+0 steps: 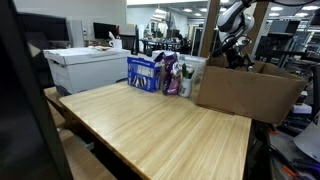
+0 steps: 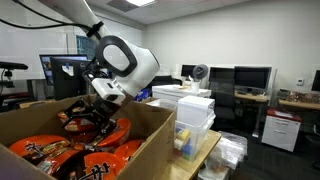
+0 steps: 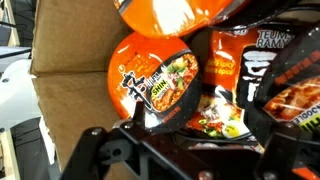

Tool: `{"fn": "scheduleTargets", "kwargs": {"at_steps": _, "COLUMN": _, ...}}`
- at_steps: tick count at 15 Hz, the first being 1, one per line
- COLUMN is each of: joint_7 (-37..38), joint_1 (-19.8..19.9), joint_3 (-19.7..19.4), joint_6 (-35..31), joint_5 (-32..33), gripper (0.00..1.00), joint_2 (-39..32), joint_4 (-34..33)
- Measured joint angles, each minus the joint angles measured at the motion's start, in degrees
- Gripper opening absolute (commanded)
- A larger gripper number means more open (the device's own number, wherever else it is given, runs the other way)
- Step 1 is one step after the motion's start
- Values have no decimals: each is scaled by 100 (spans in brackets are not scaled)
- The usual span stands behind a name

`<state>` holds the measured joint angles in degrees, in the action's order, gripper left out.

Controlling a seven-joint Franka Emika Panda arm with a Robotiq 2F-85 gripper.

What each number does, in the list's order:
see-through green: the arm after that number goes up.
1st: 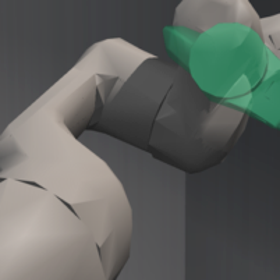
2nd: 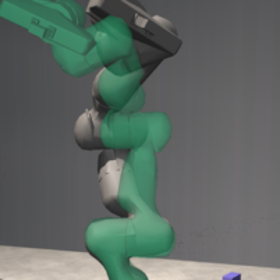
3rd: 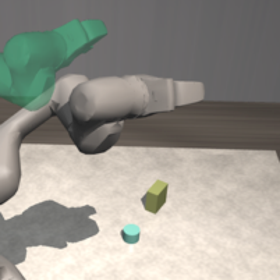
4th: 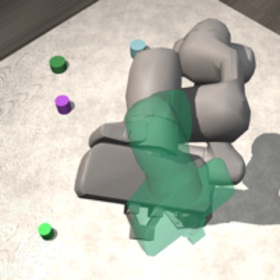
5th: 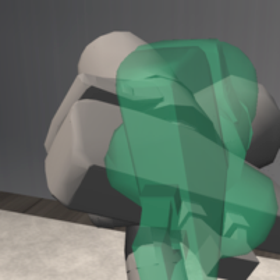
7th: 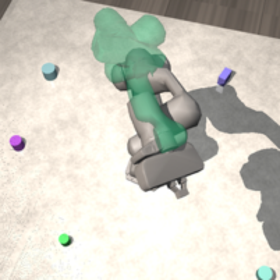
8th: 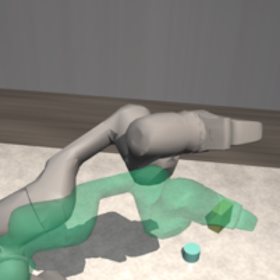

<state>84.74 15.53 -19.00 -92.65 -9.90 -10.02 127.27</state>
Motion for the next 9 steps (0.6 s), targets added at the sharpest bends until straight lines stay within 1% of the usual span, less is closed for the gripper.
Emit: {"fn": "scheduleTargets", "kwargs": {"at_steps": 9, "joint_7": 0, "joint_1": -6, "joint_3": 65, "joint_6": 32, "joint_5": -9, "gripper": 100, "joint_2": -229, "joint_4": -215}}
